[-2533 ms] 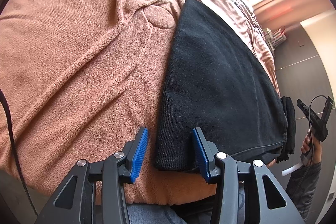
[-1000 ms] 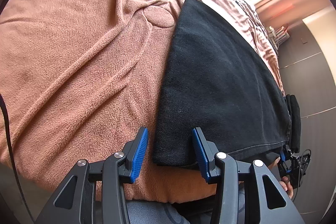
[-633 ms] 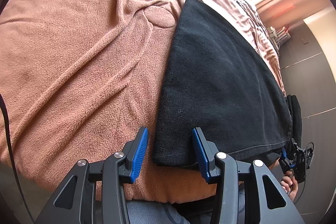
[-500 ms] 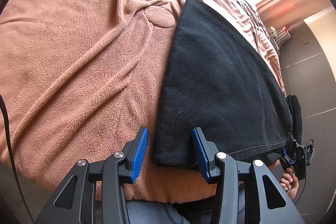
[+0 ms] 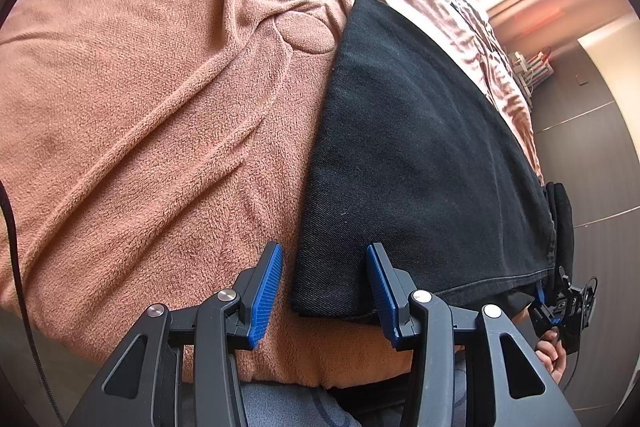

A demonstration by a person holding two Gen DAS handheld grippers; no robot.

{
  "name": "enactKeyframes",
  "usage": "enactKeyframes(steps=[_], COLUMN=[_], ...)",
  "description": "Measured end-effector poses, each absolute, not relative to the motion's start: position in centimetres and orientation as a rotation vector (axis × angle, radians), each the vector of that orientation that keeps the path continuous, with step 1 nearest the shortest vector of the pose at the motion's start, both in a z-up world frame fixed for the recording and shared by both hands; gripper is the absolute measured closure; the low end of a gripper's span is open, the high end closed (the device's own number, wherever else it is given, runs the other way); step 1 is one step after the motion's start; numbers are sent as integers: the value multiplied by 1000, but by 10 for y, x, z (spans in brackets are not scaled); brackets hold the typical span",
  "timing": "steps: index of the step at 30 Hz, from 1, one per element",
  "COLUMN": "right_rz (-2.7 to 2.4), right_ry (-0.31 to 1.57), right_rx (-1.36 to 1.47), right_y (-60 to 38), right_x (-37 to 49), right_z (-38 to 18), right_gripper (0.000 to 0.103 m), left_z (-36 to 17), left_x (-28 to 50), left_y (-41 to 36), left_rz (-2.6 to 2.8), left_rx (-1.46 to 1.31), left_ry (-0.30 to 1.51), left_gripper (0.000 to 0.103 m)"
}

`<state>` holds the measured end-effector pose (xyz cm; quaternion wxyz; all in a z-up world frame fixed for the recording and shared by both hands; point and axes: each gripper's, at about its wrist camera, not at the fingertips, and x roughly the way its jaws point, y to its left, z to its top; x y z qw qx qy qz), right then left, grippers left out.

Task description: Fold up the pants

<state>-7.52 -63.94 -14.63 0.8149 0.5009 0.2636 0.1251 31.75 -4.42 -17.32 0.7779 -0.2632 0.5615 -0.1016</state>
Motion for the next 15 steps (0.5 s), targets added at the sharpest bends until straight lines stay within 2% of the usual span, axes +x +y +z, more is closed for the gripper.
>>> enactKeyframes(steps=[8, 9, 10, 11, 12, 15], right_rz=[190, 187, 193, 205, 211, 191], right_ry=[584, 575, 557, 543, 530, 515], right_rx=[1048, 1041, 1035, 1034, 1035, 1018], right_y=[-636, -636, -637, -638, -638, -638], right_x=[-65, -68, -72, -75, -77, -87], right_z=[-142, -138, -132, -126, -121, -108], right_gripper=[49, 59, 76, 84, 97, 101], left_z=[-171, -170, -168, -167, -167, -168], left_x=[317, 316, 316, 316, 315, 316], left_y=[-46, -48, -50, -51, -52, -51], left_rz=[-215, -209, -203, -199, -197, -197], left_rx=[-550, -533, -516, -504, -498, -507], left_ry=[1212, 1209, 1205, 1203, 1202, 1205], left_gripper=[57, 57, 57, 57, 57, 57])
